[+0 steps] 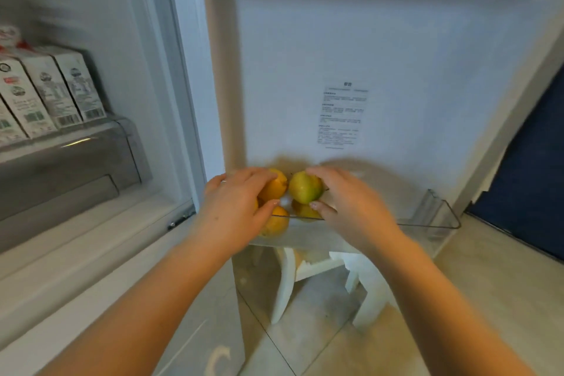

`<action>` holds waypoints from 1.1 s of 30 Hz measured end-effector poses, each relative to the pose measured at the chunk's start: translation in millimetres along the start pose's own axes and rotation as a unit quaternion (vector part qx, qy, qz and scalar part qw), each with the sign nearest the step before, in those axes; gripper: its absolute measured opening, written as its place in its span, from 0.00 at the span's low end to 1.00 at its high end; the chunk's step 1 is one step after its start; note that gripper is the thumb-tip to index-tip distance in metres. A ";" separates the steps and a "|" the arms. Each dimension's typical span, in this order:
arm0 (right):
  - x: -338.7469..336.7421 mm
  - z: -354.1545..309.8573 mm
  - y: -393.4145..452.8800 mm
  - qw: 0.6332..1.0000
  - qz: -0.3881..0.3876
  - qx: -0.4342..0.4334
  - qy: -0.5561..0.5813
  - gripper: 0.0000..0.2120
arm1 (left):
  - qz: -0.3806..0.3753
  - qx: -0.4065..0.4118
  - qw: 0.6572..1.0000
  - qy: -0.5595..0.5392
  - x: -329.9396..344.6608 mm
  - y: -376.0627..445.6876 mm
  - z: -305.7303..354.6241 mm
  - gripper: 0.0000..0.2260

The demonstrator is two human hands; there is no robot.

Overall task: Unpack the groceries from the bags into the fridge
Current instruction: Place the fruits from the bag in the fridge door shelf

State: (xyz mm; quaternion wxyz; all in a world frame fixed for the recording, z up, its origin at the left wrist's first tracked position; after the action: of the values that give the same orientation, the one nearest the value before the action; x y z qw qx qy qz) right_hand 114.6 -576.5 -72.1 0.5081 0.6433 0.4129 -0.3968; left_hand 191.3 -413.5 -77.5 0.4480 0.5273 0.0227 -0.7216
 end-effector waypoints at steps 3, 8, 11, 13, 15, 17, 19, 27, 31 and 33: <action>-9.9 2.7 -25.5 0.999 0.036 0.030 -0.001 0.26 | -0.002 0.023 0.999 -0.038 0.5 -3.6 8.1 0.19; -28.4 16.6 -72.4 0.989 0.105 0.097 -0.023 0.28 | -0.012 0.070 0.994 -0.089 17.1 -7.9 36.8 0.24; -37.0 33.2 -105.7 0.979 0.128 0.149 -0.048 0.29 | -0.030 0.118 0.985 -0.125 36.4 -13.9 66.3 0.25; -40.8 49.5 -127.4 0.973 0.125 0.187 -0.058 0.30 | -0.041 0.152 0.978 -0.139 51.4 -17.6 88.3 0.25; -44.5 68.2 -147.6 0.966 0.125 0.218 -0.064 0.31 | -0.054 0.185 0.970 -0.146 68.3 -18.7 111.5 0.25; -48.5 89.1 -167.7 0.958 0.131 0.246 -0.067 0.31 | -0.072 0.205 0.965 -0.147 86.2 -18.4 135.3 0.27; -53.0 111.2 -187.3 0.952 0.132 0.267 -0.070 0.31 | -0.081 0.223 0.959 -0.154 103.1 -17.4 159.8 0.28; -84.3 221.7 -264.5 0.936 0.118 0.318 -0.098 0.31 | -0.130 0.293 0.931 -0.174 198.6 -6.2 275.0 0.28; -102.5 283.9 -299.1 0.936 0.095 0.321 -0.112 0.31 | -0.156 0.287 0.930 -0.170 255.1 -0.7 334.6 0.29; -106.3 315.3 -313.2 0.939 0.080 0.316 -0.115 0.31 | -0.156 0.283 0.933 -0.159 283.0 5.5 357.4 0.28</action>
State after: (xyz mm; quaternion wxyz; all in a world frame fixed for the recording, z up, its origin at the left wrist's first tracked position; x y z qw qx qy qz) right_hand -243.3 -854.9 -128.5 0.3530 0.7512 0.1527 -0.5364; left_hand -81.8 -773.6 -137.9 0.1601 0.5008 -0.1722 -0.8330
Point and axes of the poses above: each hand's wrist, its own y-axis towards the middle knuckle, its own x-axis out of the palm, z = x × y, the point moved 4 cm from there along y, towards the middle knuckle, and after that the axes turned 10 degrees about -y, right-handed, at the moved point
